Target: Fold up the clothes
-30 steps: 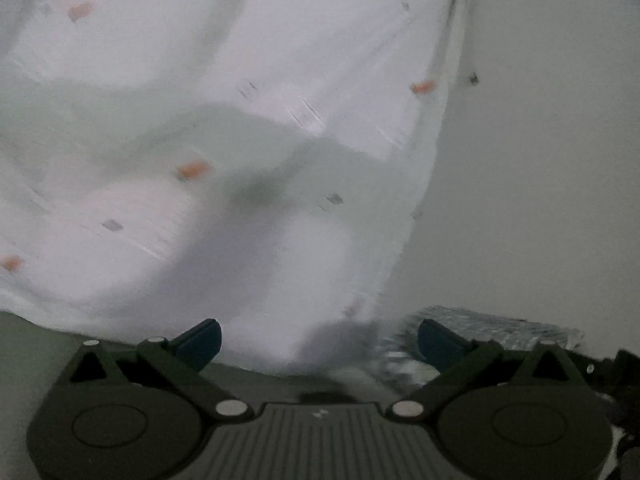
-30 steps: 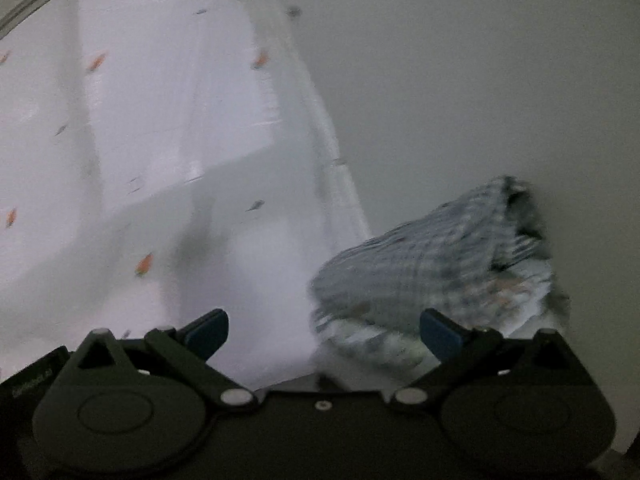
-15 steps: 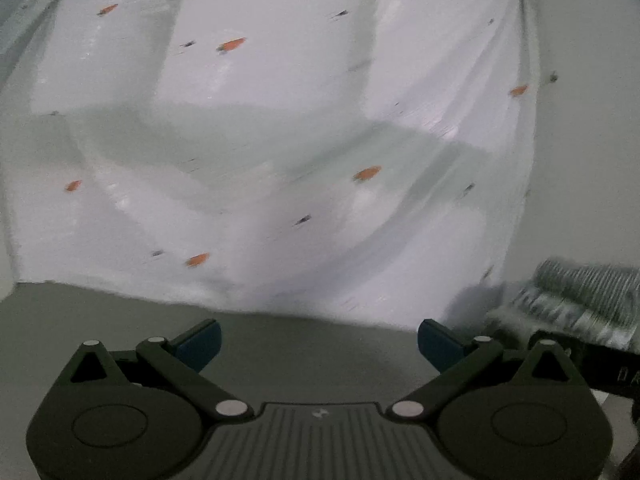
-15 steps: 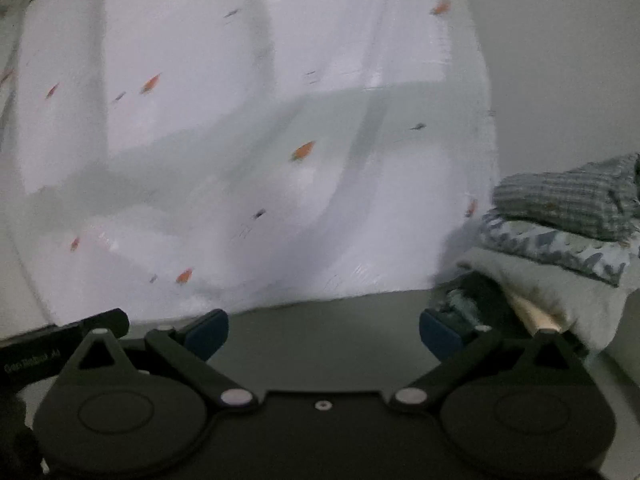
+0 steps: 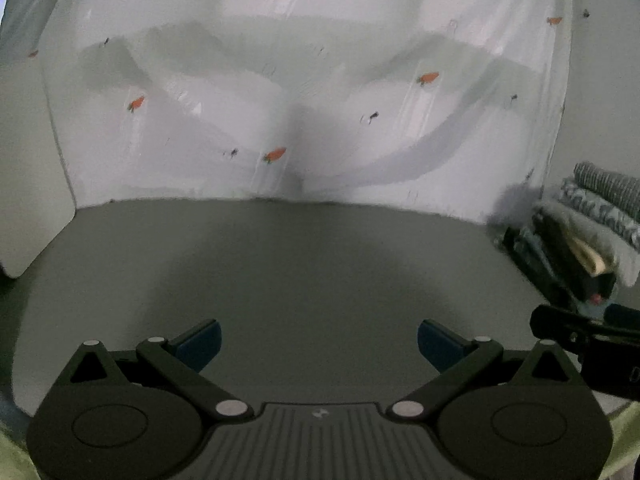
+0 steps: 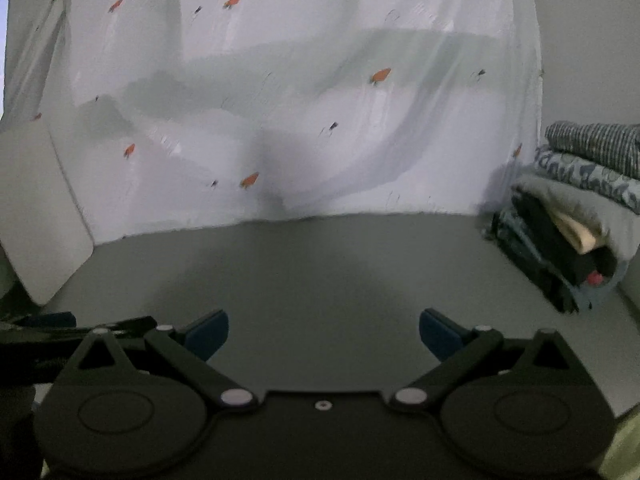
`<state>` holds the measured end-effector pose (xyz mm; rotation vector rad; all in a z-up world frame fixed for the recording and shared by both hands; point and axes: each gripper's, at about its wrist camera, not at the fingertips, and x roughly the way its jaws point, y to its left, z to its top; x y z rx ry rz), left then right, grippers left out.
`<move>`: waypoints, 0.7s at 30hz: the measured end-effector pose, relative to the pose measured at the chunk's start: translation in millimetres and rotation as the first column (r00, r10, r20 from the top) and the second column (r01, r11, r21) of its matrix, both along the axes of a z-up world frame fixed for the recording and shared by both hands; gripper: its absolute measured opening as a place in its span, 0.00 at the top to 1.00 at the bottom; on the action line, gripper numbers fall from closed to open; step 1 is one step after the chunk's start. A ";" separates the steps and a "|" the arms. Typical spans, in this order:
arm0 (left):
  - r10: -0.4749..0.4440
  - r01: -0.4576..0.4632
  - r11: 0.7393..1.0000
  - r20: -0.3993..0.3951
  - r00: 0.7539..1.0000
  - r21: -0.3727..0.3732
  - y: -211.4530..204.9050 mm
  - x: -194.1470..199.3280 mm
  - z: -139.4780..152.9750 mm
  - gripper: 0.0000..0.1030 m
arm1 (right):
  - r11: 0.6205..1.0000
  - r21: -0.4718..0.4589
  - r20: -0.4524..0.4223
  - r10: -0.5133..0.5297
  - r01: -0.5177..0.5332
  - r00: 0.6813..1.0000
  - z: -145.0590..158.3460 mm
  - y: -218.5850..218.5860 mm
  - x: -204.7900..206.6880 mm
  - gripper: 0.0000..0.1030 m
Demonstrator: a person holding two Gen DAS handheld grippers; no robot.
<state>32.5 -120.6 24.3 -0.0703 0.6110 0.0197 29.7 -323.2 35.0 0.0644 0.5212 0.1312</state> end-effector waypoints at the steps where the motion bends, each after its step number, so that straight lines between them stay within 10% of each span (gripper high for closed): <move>1: 0.000 0.000 1.000 -0.010 1.000 0.003 3.9 -5.9 -1.1 0.00 | 1.000 -0.009 -0.005 0.002 -0.003 1.000 -1.3 4.8 -6.4 0.00; 21: 0.023 -0.023 1.000 -0.086 0.996 0.008 36.4 -57.7 -19.5 0.00 | 0.997 -0.060 -0.092 0.040 -0.045 0.995 -23.0 37.3 -61.8 0.00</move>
